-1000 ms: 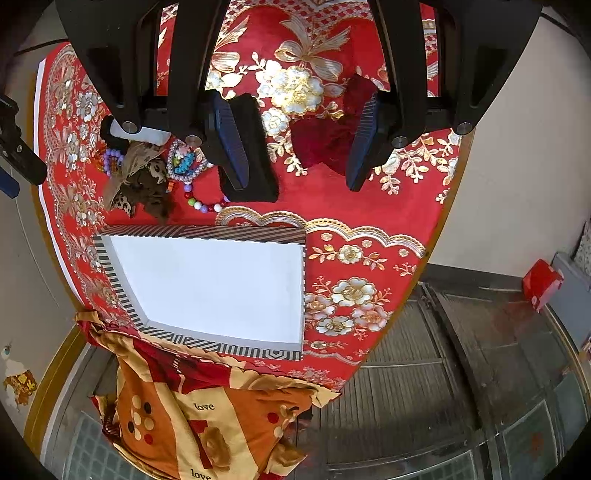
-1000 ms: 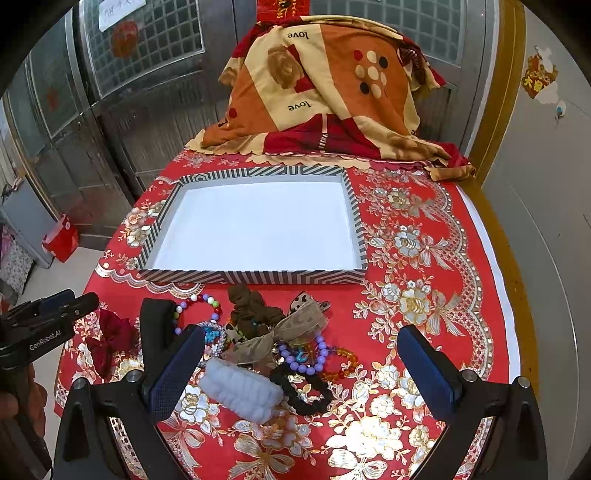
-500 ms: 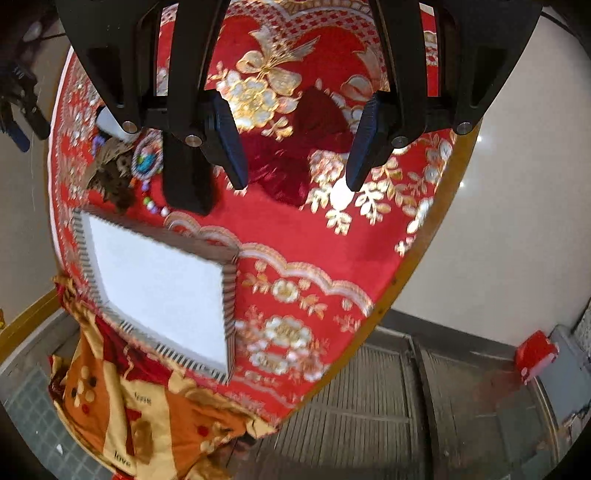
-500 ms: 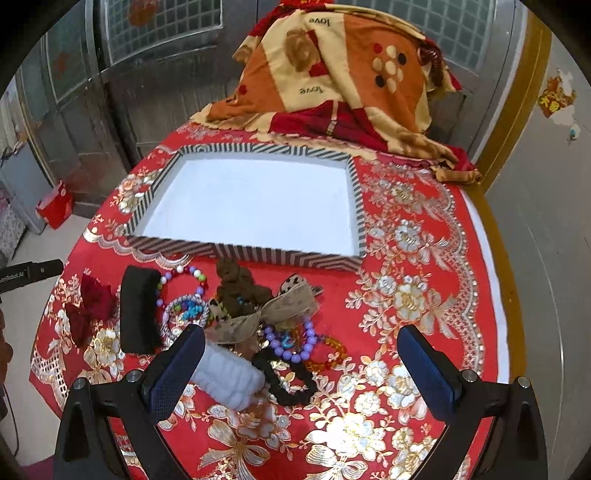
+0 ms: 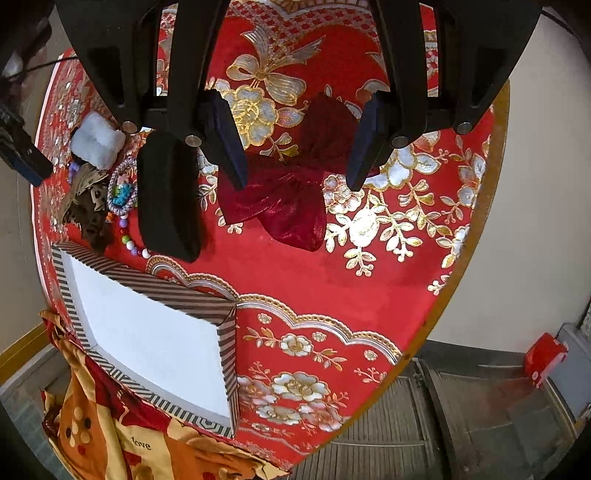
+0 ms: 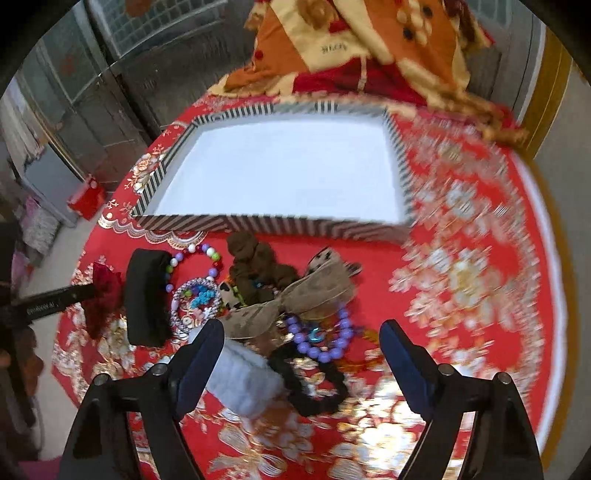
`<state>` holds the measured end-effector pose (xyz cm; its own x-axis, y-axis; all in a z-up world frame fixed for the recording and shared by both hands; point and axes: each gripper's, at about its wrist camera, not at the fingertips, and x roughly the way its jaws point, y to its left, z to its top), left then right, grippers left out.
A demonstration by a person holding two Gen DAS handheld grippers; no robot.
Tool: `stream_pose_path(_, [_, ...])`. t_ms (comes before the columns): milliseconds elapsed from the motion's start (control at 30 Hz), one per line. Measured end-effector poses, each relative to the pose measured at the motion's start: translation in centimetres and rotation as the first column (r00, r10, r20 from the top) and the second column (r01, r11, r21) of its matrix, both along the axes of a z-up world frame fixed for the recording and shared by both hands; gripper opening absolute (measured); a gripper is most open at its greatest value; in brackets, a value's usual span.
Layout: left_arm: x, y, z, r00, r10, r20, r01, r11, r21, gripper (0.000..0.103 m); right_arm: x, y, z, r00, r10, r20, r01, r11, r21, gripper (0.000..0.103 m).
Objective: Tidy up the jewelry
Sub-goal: 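Grasp the red bow with the left tool while the right grasps the brown scrunchie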
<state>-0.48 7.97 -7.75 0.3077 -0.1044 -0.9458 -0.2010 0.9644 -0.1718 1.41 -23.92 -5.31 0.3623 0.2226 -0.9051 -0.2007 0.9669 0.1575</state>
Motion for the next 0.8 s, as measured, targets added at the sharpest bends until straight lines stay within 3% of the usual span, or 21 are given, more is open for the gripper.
stream_pose_path(233, [0.7, -0.8, -0.8, 0.998, -0.062, 0.008, 0.062, 0.998, 0.013, 0.054, 2.7, 0.5, -1.6, 1.0, 0.0, -0.024, 0.001, 1.0, 0.019, 0.082])
stream_pose_path(367, [1.2, -1.3, -2.1, 0.996, -0.073, -0.043, 0.075, 0.996, 0.05, 0.054, 3.8, 1.0, -2.7, 0.999, 0.012, -0.039, -0.012, 1.0, 0.01, 0.081])
stream_pose_path(467, [1.4, -1.5, -2.7, 0.995, -0.082, -0.049, 0.086, 0.991, 0.099, 0.054, 4.4, 1.1, -3.2, 0.999, 0.022, -0.045, -0.021, 1.0, 0.011, 0.07])
stream_pose_path(533, [1.5, -1.6, -2.8, 0.996, -0.087, -0.034, 0.091, 0.99, 0.109, 0.054, 4.7, 1.4, -3.3, 0.999, 0.038, -0.037, -0.038, 0.999, 0.004, 0.069])
stream_pose_path(600, [1.5, -1.6, -2.9, 0.996, -0.092, -0.017, 0.093, 0.99, 0.108, 0.045, 4.9, 1.7, -3.4, 0.998, 0.052, -0.03, -0.053, 0.999, -0.006, 0.064])
stream_pose_path(667, [1.5, -1.6, -2.8, 0.996, -0.091, -0.012, 0.092, 0.989, 0.113, 0.023, 5.2, 2.0, -4.0, 0.997, 0.064, -0.04, -0.065, 0.998, -0.015, 0.051])
stream_pose_path(733, [1.5, -1.1, -2.8, 0.996, -0.087, -0.008, 0.087, 0.993, 0.081, 0.017, 5.1, 2.2, -4.2, 0.996, 0.081, -0.034, -0.082, 0.996, -0.029, 0.044])
stream_pose_path(800, [1.2, -0.9, -2.8, 0.996, -0.091, -0.009, 0.091, 0.994, 0.066, 0.016, 4.9, 2.7, -4.1, 0.993, 0.114, -0.017, -0.114, 0.992, -0.05, 0.028])
